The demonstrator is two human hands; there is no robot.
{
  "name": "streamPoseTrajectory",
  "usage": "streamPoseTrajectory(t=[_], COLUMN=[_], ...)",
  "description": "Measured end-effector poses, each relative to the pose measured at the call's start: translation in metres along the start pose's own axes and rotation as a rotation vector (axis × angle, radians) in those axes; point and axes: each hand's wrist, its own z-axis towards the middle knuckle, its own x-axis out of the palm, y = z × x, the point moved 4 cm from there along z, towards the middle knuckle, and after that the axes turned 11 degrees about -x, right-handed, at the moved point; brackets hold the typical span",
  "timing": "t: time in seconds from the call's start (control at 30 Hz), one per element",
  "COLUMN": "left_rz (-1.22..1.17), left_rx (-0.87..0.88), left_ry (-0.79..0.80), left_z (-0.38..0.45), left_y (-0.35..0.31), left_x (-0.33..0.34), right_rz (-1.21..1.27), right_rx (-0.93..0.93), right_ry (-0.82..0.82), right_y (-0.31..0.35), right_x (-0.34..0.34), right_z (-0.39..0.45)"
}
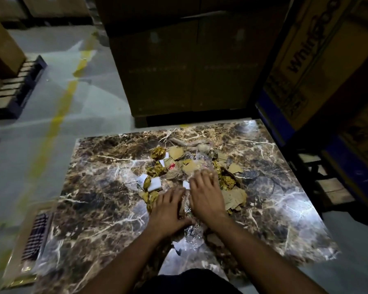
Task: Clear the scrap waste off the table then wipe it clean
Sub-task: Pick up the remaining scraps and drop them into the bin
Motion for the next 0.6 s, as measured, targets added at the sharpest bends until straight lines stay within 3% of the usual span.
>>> streamPoseTrajectory(t=[0.13,0.3,0.6], left_rz=[-0.028,-0.083,-0.599], left_rx=[-0.024,-0.036,-0.032], left_ry=[-0.059,-0.154,-0.259], left_z=[-0.002,0.005,0.031], left_y=[0.006,0.006,-0.008], left_x=[-0.005,0.001,0.008], right_rz=[0.128,0.473,0.732], right_rx=[0.108,0.201,0.297], right_ry=[0.026,0.029,0.063], right_y=[-0.03,-0.041,-0.046], right_x=[0.022,0.037,0.046], right_z=[-0.002,0.0,0.009])
